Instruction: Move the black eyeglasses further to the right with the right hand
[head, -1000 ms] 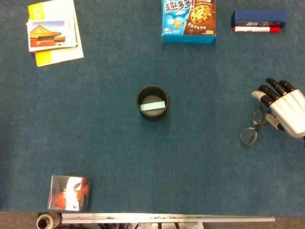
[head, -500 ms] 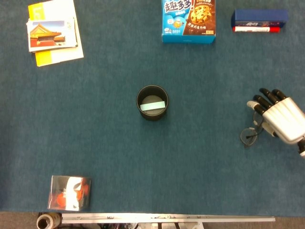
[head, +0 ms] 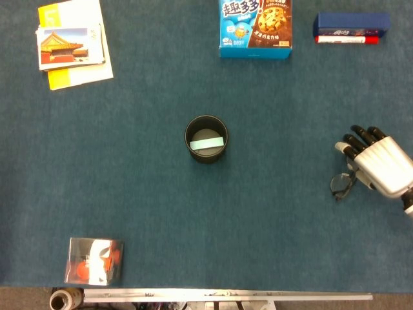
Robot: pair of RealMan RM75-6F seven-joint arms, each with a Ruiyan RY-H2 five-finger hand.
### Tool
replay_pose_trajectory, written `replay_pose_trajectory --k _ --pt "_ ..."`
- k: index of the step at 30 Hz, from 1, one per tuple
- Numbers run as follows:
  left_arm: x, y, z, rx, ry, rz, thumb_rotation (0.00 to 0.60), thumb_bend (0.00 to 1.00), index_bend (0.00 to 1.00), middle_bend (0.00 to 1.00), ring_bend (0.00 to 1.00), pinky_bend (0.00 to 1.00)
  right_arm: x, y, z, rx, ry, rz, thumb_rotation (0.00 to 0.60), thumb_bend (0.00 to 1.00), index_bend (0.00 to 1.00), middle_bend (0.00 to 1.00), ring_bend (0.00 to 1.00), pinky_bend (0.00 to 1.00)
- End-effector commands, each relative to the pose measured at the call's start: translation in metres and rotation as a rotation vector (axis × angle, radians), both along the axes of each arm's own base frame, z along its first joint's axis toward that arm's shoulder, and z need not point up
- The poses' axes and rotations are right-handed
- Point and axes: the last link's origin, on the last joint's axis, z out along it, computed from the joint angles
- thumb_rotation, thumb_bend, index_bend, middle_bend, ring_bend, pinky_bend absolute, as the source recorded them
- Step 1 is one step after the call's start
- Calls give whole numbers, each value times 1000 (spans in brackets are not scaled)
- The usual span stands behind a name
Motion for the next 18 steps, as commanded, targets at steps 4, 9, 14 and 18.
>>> replay_pose_trajectory --k 4,9,14,18 --pt "0 0 0 0 1 0 600 482 527 374 412 514 -3 -2 -1 2 11 -14 600 200 307 316 186 301" --pt "0 0 0 1 1 1 600 482 527 374 412 515 0 -1 4 -7 -27 -17 600 200 307 316 186 300" --pt "0 0 0 1 2 -1 600 481 527 374 412 515 14 4 29 -77 -144 -3 600 202 307 316 186 301" --pt "1 0 0 2 4 -13 600 482 527 374 412 514 25 13 61 -161 -246 -7 600 204 307 316 186 301"
